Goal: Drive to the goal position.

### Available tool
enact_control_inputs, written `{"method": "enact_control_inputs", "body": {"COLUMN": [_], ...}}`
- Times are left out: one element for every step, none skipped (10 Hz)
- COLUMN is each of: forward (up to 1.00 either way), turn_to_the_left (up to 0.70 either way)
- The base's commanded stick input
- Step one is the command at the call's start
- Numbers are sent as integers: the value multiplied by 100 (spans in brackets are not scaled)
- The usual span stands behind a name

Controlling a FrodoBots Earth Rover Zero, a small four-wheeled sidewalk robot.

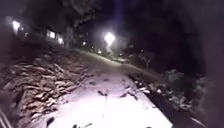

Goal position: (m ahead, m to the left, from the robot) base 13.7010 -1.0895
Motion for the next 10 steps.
{"method": "enact_control_inputs", "body": {"forward": [45,45,45,45,45,45,45,45,45,45], "turn_to_the_left": [0,0,0,0,0,0,0,0,0,0]}}
